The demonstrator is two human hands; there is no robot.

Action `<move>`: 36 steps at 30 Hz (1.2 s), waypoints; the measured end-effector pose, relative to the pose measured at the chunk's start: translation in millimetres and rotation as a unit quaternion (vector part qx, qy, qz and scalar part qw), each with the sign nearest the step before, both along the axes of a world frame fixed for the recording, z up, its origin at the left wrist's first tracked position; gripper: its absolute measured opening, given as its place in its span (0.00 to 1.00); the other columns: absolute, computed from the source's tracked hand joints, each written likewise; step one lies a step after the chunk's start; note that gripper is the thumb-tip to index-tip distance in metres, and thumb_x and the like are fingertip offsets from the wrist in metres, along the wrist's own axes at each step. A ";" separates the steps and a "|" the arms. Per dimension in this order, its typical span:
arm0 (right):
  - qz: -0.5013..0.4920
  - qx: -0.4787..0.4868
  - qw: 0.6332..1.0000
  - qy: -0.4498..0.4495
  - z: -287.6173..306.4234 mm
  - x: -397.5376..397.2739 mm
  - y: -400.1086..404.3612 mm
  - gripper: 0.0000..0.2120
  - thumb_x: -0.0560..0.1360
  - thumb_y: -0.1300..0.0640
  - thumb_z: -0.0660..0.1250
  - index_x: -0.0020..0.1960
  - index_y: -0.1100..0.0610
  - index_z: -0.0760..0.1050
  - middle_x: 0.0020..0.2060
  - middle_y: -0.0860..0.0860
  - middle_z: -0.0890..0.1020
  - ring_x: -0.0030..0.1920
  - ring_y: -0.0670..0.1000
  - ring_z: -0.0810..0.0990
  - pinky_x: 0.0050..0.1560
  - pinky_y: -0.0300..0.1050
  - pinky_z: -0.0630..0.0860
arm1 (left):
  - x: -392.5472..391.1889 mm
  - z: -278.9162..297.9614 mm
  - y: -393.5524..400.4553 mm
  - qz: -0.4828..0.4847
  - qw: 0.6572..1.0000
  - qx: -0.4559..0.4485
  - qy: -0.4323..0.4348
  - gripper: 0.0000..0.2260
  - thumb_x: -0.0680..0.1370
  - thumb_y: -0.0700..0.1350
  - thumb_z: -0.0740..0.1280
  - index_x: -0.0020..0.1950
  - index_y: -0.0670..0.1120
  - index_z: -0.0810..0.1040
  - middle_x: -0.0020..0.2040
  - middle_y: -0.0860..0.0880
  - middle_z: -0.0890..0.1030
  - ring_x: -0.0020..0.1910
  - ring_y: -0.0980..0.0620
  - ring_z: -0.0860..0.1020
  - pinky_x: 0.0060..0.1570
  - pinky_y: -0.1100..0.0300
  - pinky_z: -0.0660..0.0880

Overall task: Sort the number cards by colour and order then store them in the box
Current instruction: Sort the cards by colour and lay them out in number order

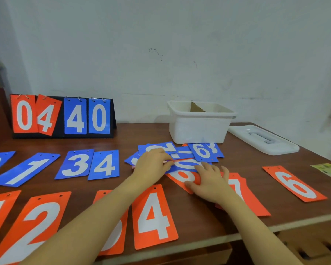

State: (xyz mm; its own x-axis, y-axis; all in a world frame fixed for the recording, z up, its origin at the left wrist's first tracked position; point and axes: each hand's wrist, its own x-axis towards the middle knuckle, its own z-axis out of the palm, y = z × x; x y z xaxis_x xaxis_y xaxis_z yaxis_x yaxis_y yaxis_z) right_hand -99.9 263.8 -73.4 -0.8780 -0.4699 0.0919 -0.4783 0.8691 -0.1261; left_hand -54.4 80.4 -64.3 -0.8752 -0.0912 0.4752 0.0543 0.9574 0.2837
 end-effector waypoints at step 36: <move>0.000 -0.627 0.778 -0.051 24.1 -8.9 -19.6 0.12 0.75 0.62 0.67 0.56 0.50 0.77 0.49 0.52 0.82 0.49 0.50 0.81 0.48 0.42 0.79 | -15.2 -6.4 -38.5 0.134 0.963 -0.013 -0.235 0.31 0.72 0.65 0.63 0.67 0.46 0.67 0.64 0.43 0.70 0.64 0.45 0.68 0.63 0.50 0.61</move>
State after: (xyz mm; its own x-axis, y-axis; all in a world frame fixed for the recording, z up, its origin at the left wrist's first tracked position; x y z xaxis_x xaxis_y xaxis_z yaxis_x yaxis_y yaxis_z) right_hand -108.9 244.3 -49.3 -0.9108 -0.0682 0.4072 -0.4099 0.0324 -0.9115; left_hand -69.6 42.0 -70.7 -0.9405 -0.3377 0.0377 -0.3249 0.9262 0.1913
